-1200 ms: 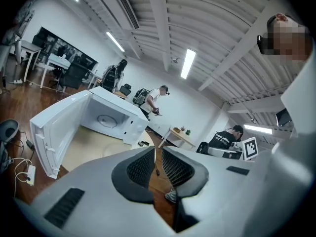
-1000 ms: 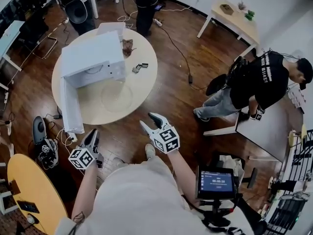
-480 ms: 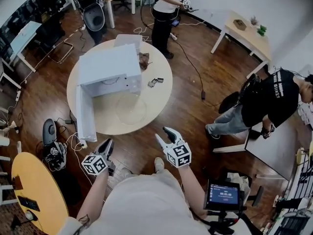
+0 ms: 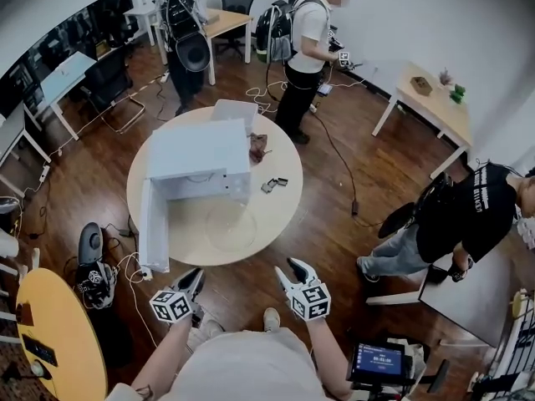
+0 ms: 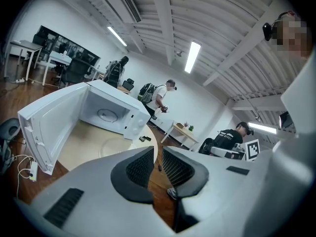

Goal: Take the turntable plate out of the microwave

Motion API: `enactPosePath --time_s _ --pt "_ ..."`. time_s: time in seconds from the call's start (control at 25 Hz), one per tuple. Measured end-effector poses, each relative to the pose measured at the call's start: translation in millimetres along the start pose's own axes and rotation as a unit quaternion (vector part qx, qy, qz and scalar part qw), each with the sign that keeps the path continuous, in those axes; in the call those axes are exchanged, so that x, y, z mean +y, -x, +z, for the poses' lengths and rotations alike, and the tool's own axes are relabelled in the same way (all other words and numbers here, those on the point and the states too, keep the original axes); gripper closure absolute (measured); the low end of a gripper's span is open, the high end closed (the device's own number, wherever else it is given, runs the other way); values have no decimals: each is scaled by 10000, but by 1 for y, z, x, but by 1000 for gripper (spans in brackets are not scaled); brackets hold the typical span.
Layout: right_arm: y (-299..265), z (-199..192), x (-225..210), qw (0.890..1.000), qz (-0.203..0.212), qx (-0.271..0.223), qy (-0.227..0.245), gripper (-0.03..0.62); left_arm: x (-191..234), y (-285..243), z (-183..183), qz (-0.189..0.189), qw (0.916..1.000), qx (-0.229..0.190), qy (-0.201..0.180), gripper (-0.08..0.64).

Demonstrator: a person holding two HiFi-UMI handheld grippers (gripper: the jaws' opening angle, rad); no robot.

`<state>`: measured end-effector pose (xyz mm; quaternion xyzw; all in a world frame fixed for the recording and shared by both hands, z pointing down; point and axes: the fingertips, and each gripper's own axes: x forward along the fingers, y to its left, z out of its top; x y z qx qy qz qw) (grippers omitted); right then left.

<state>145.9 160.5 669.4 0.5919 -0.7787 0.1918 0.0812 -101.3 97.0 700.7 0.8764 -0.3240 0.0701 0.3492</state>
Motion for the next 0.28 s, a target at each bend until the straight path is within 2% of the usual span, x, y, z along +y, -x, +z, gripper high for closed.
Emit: enactPosePath --time_s 0.28 --pt "22 -3 -30 9998 141 69 -78 419 -32 -12 -11 116 9999 -10 93 514"
